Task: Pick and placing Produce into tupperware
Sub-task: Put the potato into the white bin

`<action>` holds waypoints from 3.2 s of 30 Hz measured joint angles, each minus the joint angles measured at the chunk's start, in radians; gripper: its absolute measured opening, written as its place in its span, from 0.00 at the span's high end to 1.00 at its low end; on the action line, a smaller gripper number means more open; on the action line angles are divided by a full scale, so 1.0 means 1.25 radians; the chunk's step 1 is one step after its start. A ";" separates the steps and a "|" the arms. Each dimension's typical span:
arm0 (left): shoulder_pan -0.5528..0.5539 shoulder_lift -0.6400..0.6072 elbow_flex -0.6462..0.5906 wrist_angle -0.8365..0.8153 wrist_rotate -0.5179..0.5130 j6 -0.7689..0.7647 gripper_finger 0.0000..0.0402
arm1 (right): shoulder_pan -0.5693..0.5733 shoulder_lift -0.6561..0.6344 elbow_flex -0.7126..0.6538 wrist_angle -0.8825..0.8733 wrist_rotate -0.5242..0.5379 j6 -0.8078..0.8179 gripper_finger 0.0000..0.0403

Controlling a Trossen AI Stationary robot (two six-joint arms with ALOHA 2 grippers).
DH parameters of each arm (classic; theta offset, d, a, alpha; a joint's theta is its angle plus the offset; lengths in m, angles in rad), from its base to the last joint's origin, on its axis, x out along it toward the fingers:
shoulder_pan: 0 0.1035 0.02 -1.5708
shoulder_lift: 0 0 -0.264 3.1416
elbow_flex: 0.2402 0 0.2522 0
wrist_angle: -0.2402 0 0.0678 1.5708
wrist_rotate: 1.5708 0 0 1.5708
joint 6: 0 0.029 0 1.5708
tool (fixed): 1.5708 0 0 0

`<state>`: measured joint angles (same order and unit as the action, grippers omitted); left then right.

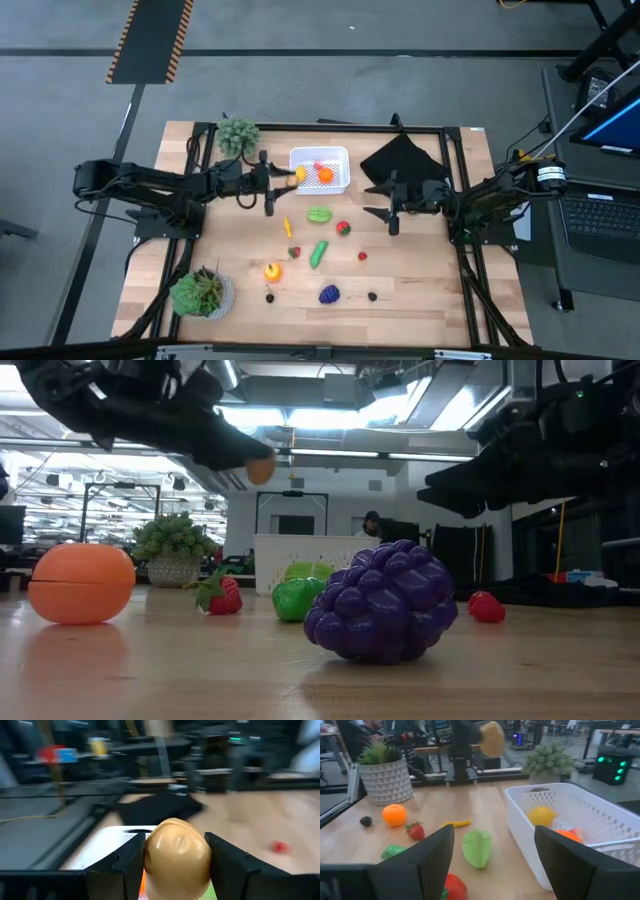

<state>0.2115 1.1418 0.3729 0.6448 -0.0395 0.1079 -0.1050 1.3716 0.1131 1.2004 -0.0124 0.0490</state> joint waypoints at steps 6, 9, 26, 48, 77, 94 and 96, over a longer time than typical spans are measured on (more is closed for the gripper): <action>0.009 0.050 0.000 0.055 -0.057 0.006 0.56 | -0.002 0.000 0.000 -0.003 0.136 0.003 0.31; 0.018 0.064 0.000 0.055 -0.059 0.002 0.57 | -0.002 0.000 0.000 -0.003 0.142 -0.001 0.31; 0.125 0.260 0.182 0.064 0.010 0.003 0.56 | -0.002 0.000 0.000 -0.014 0.144 -0.003 0.31; 0.170 0.339 0.616 -0.660 0.060 0.153 0.57 | -0.002 0.001 0.000 -0.043 0.143 0.000 0.31; 0.180 0.514 0.857 -1.057 0.125 0.190 0.57 | -0.002 0.001 0.000 -0.066 0.143 0.002 0.31; 0.158 0.640 0.855 -1.023 0.132 0.194 0.52 | -0.002 0.001 0.000 -0.071 0.141 0.018 0.31; 0.158 0.640 0.855 -1.023 0.132 0.193 0.50 | -0.002 0.001 0.000 -0.071 0.141 0.018 0.31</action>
<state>0.4087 1.9423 1.4418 -0.6339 0.1254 0.3496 -0.1070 1.3724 0.1135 1.1118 0.1642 0.0711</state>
